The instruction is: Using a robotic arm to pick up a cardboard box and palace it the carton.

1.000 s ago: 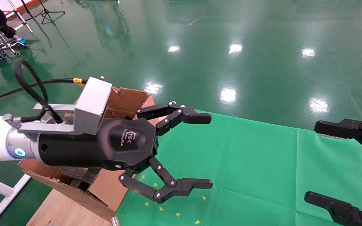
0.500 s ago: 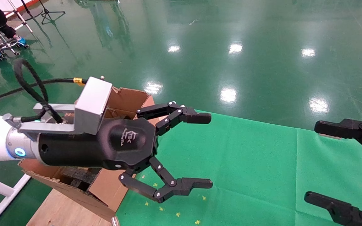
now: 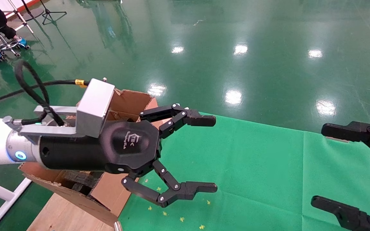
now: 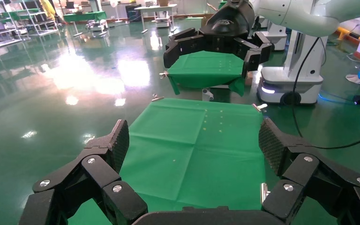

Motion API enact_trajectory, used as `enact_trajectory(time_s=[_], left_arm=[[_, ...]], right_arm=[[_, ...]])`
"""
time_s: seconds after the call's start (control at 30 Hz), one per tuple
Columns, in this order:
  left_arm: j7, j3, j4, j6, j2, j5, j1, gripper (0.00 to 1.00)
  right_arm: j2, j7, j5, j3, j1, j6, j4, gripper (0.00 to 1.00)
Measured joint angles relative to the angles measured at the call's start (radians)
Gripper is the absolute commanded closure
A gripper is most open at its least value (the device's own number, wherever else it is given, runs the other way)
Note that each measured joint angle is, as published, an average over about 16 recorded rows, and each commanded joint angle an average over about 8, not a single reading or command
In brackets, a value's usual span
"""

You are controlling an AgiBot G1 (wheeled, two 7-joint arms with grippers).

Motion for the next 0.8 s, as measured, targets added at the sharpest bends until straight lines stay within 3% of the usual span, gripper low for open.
enact_trajectory(time_s=[0.8], left_arm=[[0.0,0.0,0.0,0.0,0.0,0.0,0.0,0.0]], right_arm=[[0.0,0.0,0.0,0.0,0.0,0.0,0.0,0.0]])
